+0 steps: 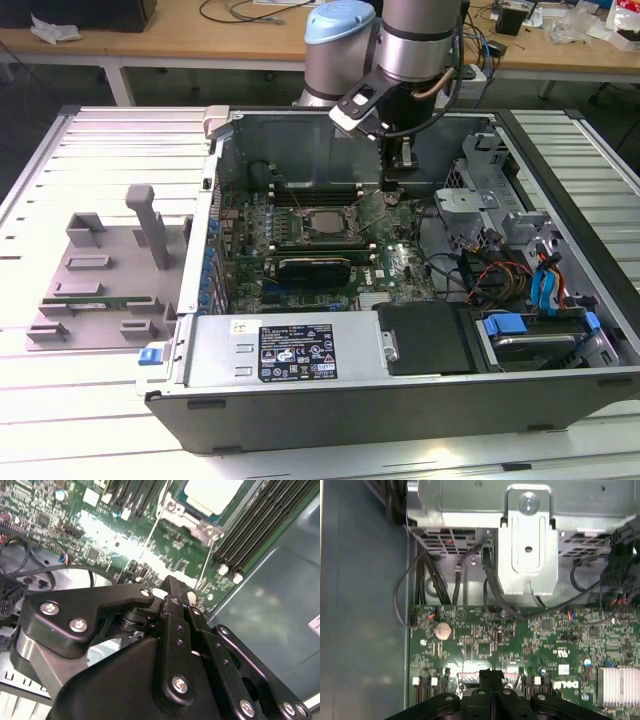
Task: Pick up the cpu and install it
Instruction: 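Close the cpu cover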
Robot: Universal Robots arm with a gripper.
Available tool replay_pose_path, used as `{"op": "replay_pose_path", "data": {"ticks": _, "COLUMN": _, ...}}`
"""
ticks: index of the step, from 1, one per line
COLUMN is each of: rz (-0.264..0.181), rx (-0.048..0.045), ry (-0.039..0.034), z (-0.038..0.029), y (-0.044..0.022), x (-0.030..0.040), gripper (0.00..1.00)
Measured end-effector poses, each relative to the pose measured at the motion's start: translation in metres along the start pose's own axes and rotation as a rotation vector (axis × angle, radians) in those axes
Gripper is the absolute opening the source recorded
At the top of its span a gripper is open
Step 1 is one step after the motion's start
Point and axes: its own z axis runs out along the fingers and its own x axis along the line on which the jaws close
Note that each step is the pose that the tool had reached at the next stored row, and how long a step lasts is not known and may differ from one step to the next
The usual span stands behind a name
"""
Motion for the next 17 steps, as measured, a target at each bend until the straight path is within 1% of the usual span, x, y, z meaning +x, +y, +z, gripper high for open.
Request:
{"op": "replay_pose_path", "data": {"ticks": 3, "rz": 0.0, "rx": 0.0, "ry": 0.0, "z": 0.0002, "y": 0.0047, "x": 0.0, "gripper": 0.11}}
{"op": "replay_pose_path", "data": {"ticks": 7, "rz": 0.0, "rx": 0.0002, "ry": -0.0001, "z": 0.0003, "y": 0.0053, "x": -0.0001, "gripper": 0.11}}
{"op": "replay_pose_path", "data": {"ticks": 12, "rz": 0.0, "rx": 0.0029, "ry": -0.0002, "z": 0.0022, "y": 0.0095, "x": 0.0, "gripper": 0.11}}
{"op": "replay_pose_path", "data": {"ticks": 13, "rz": 0.0, "rx": 0.0045, "ry": -0.0018, "z": 0.0035, "y": 0.0106, "x": 0.0, "gripper": 0.11}}
{"op": "replay_pose_path", "data": {"ticks": 14, "rz": 0.0, "rx": 0.0078, "ry": -0.0053, "z": 0.0052, "y": 0.0122, "x": 0.0, "gripper": 0.11}}
{"op": "replay_pose_path", "data": {"ticks": 16, "rz": -0.001, "rx": 0.015, "ry": -0.0157, "z": 0.0095, "y": 0.0158, "x": 0.0002, "gripper": 0.11}}
{"op": "replay_pose_path", "data": {"ticks": 17, "rz": -0.001, "rx": 0.0188, "ry": -0.0195, "z": 0.0111, "y": 0.0167, "x": 0.0002, "gripper": 0.11}}
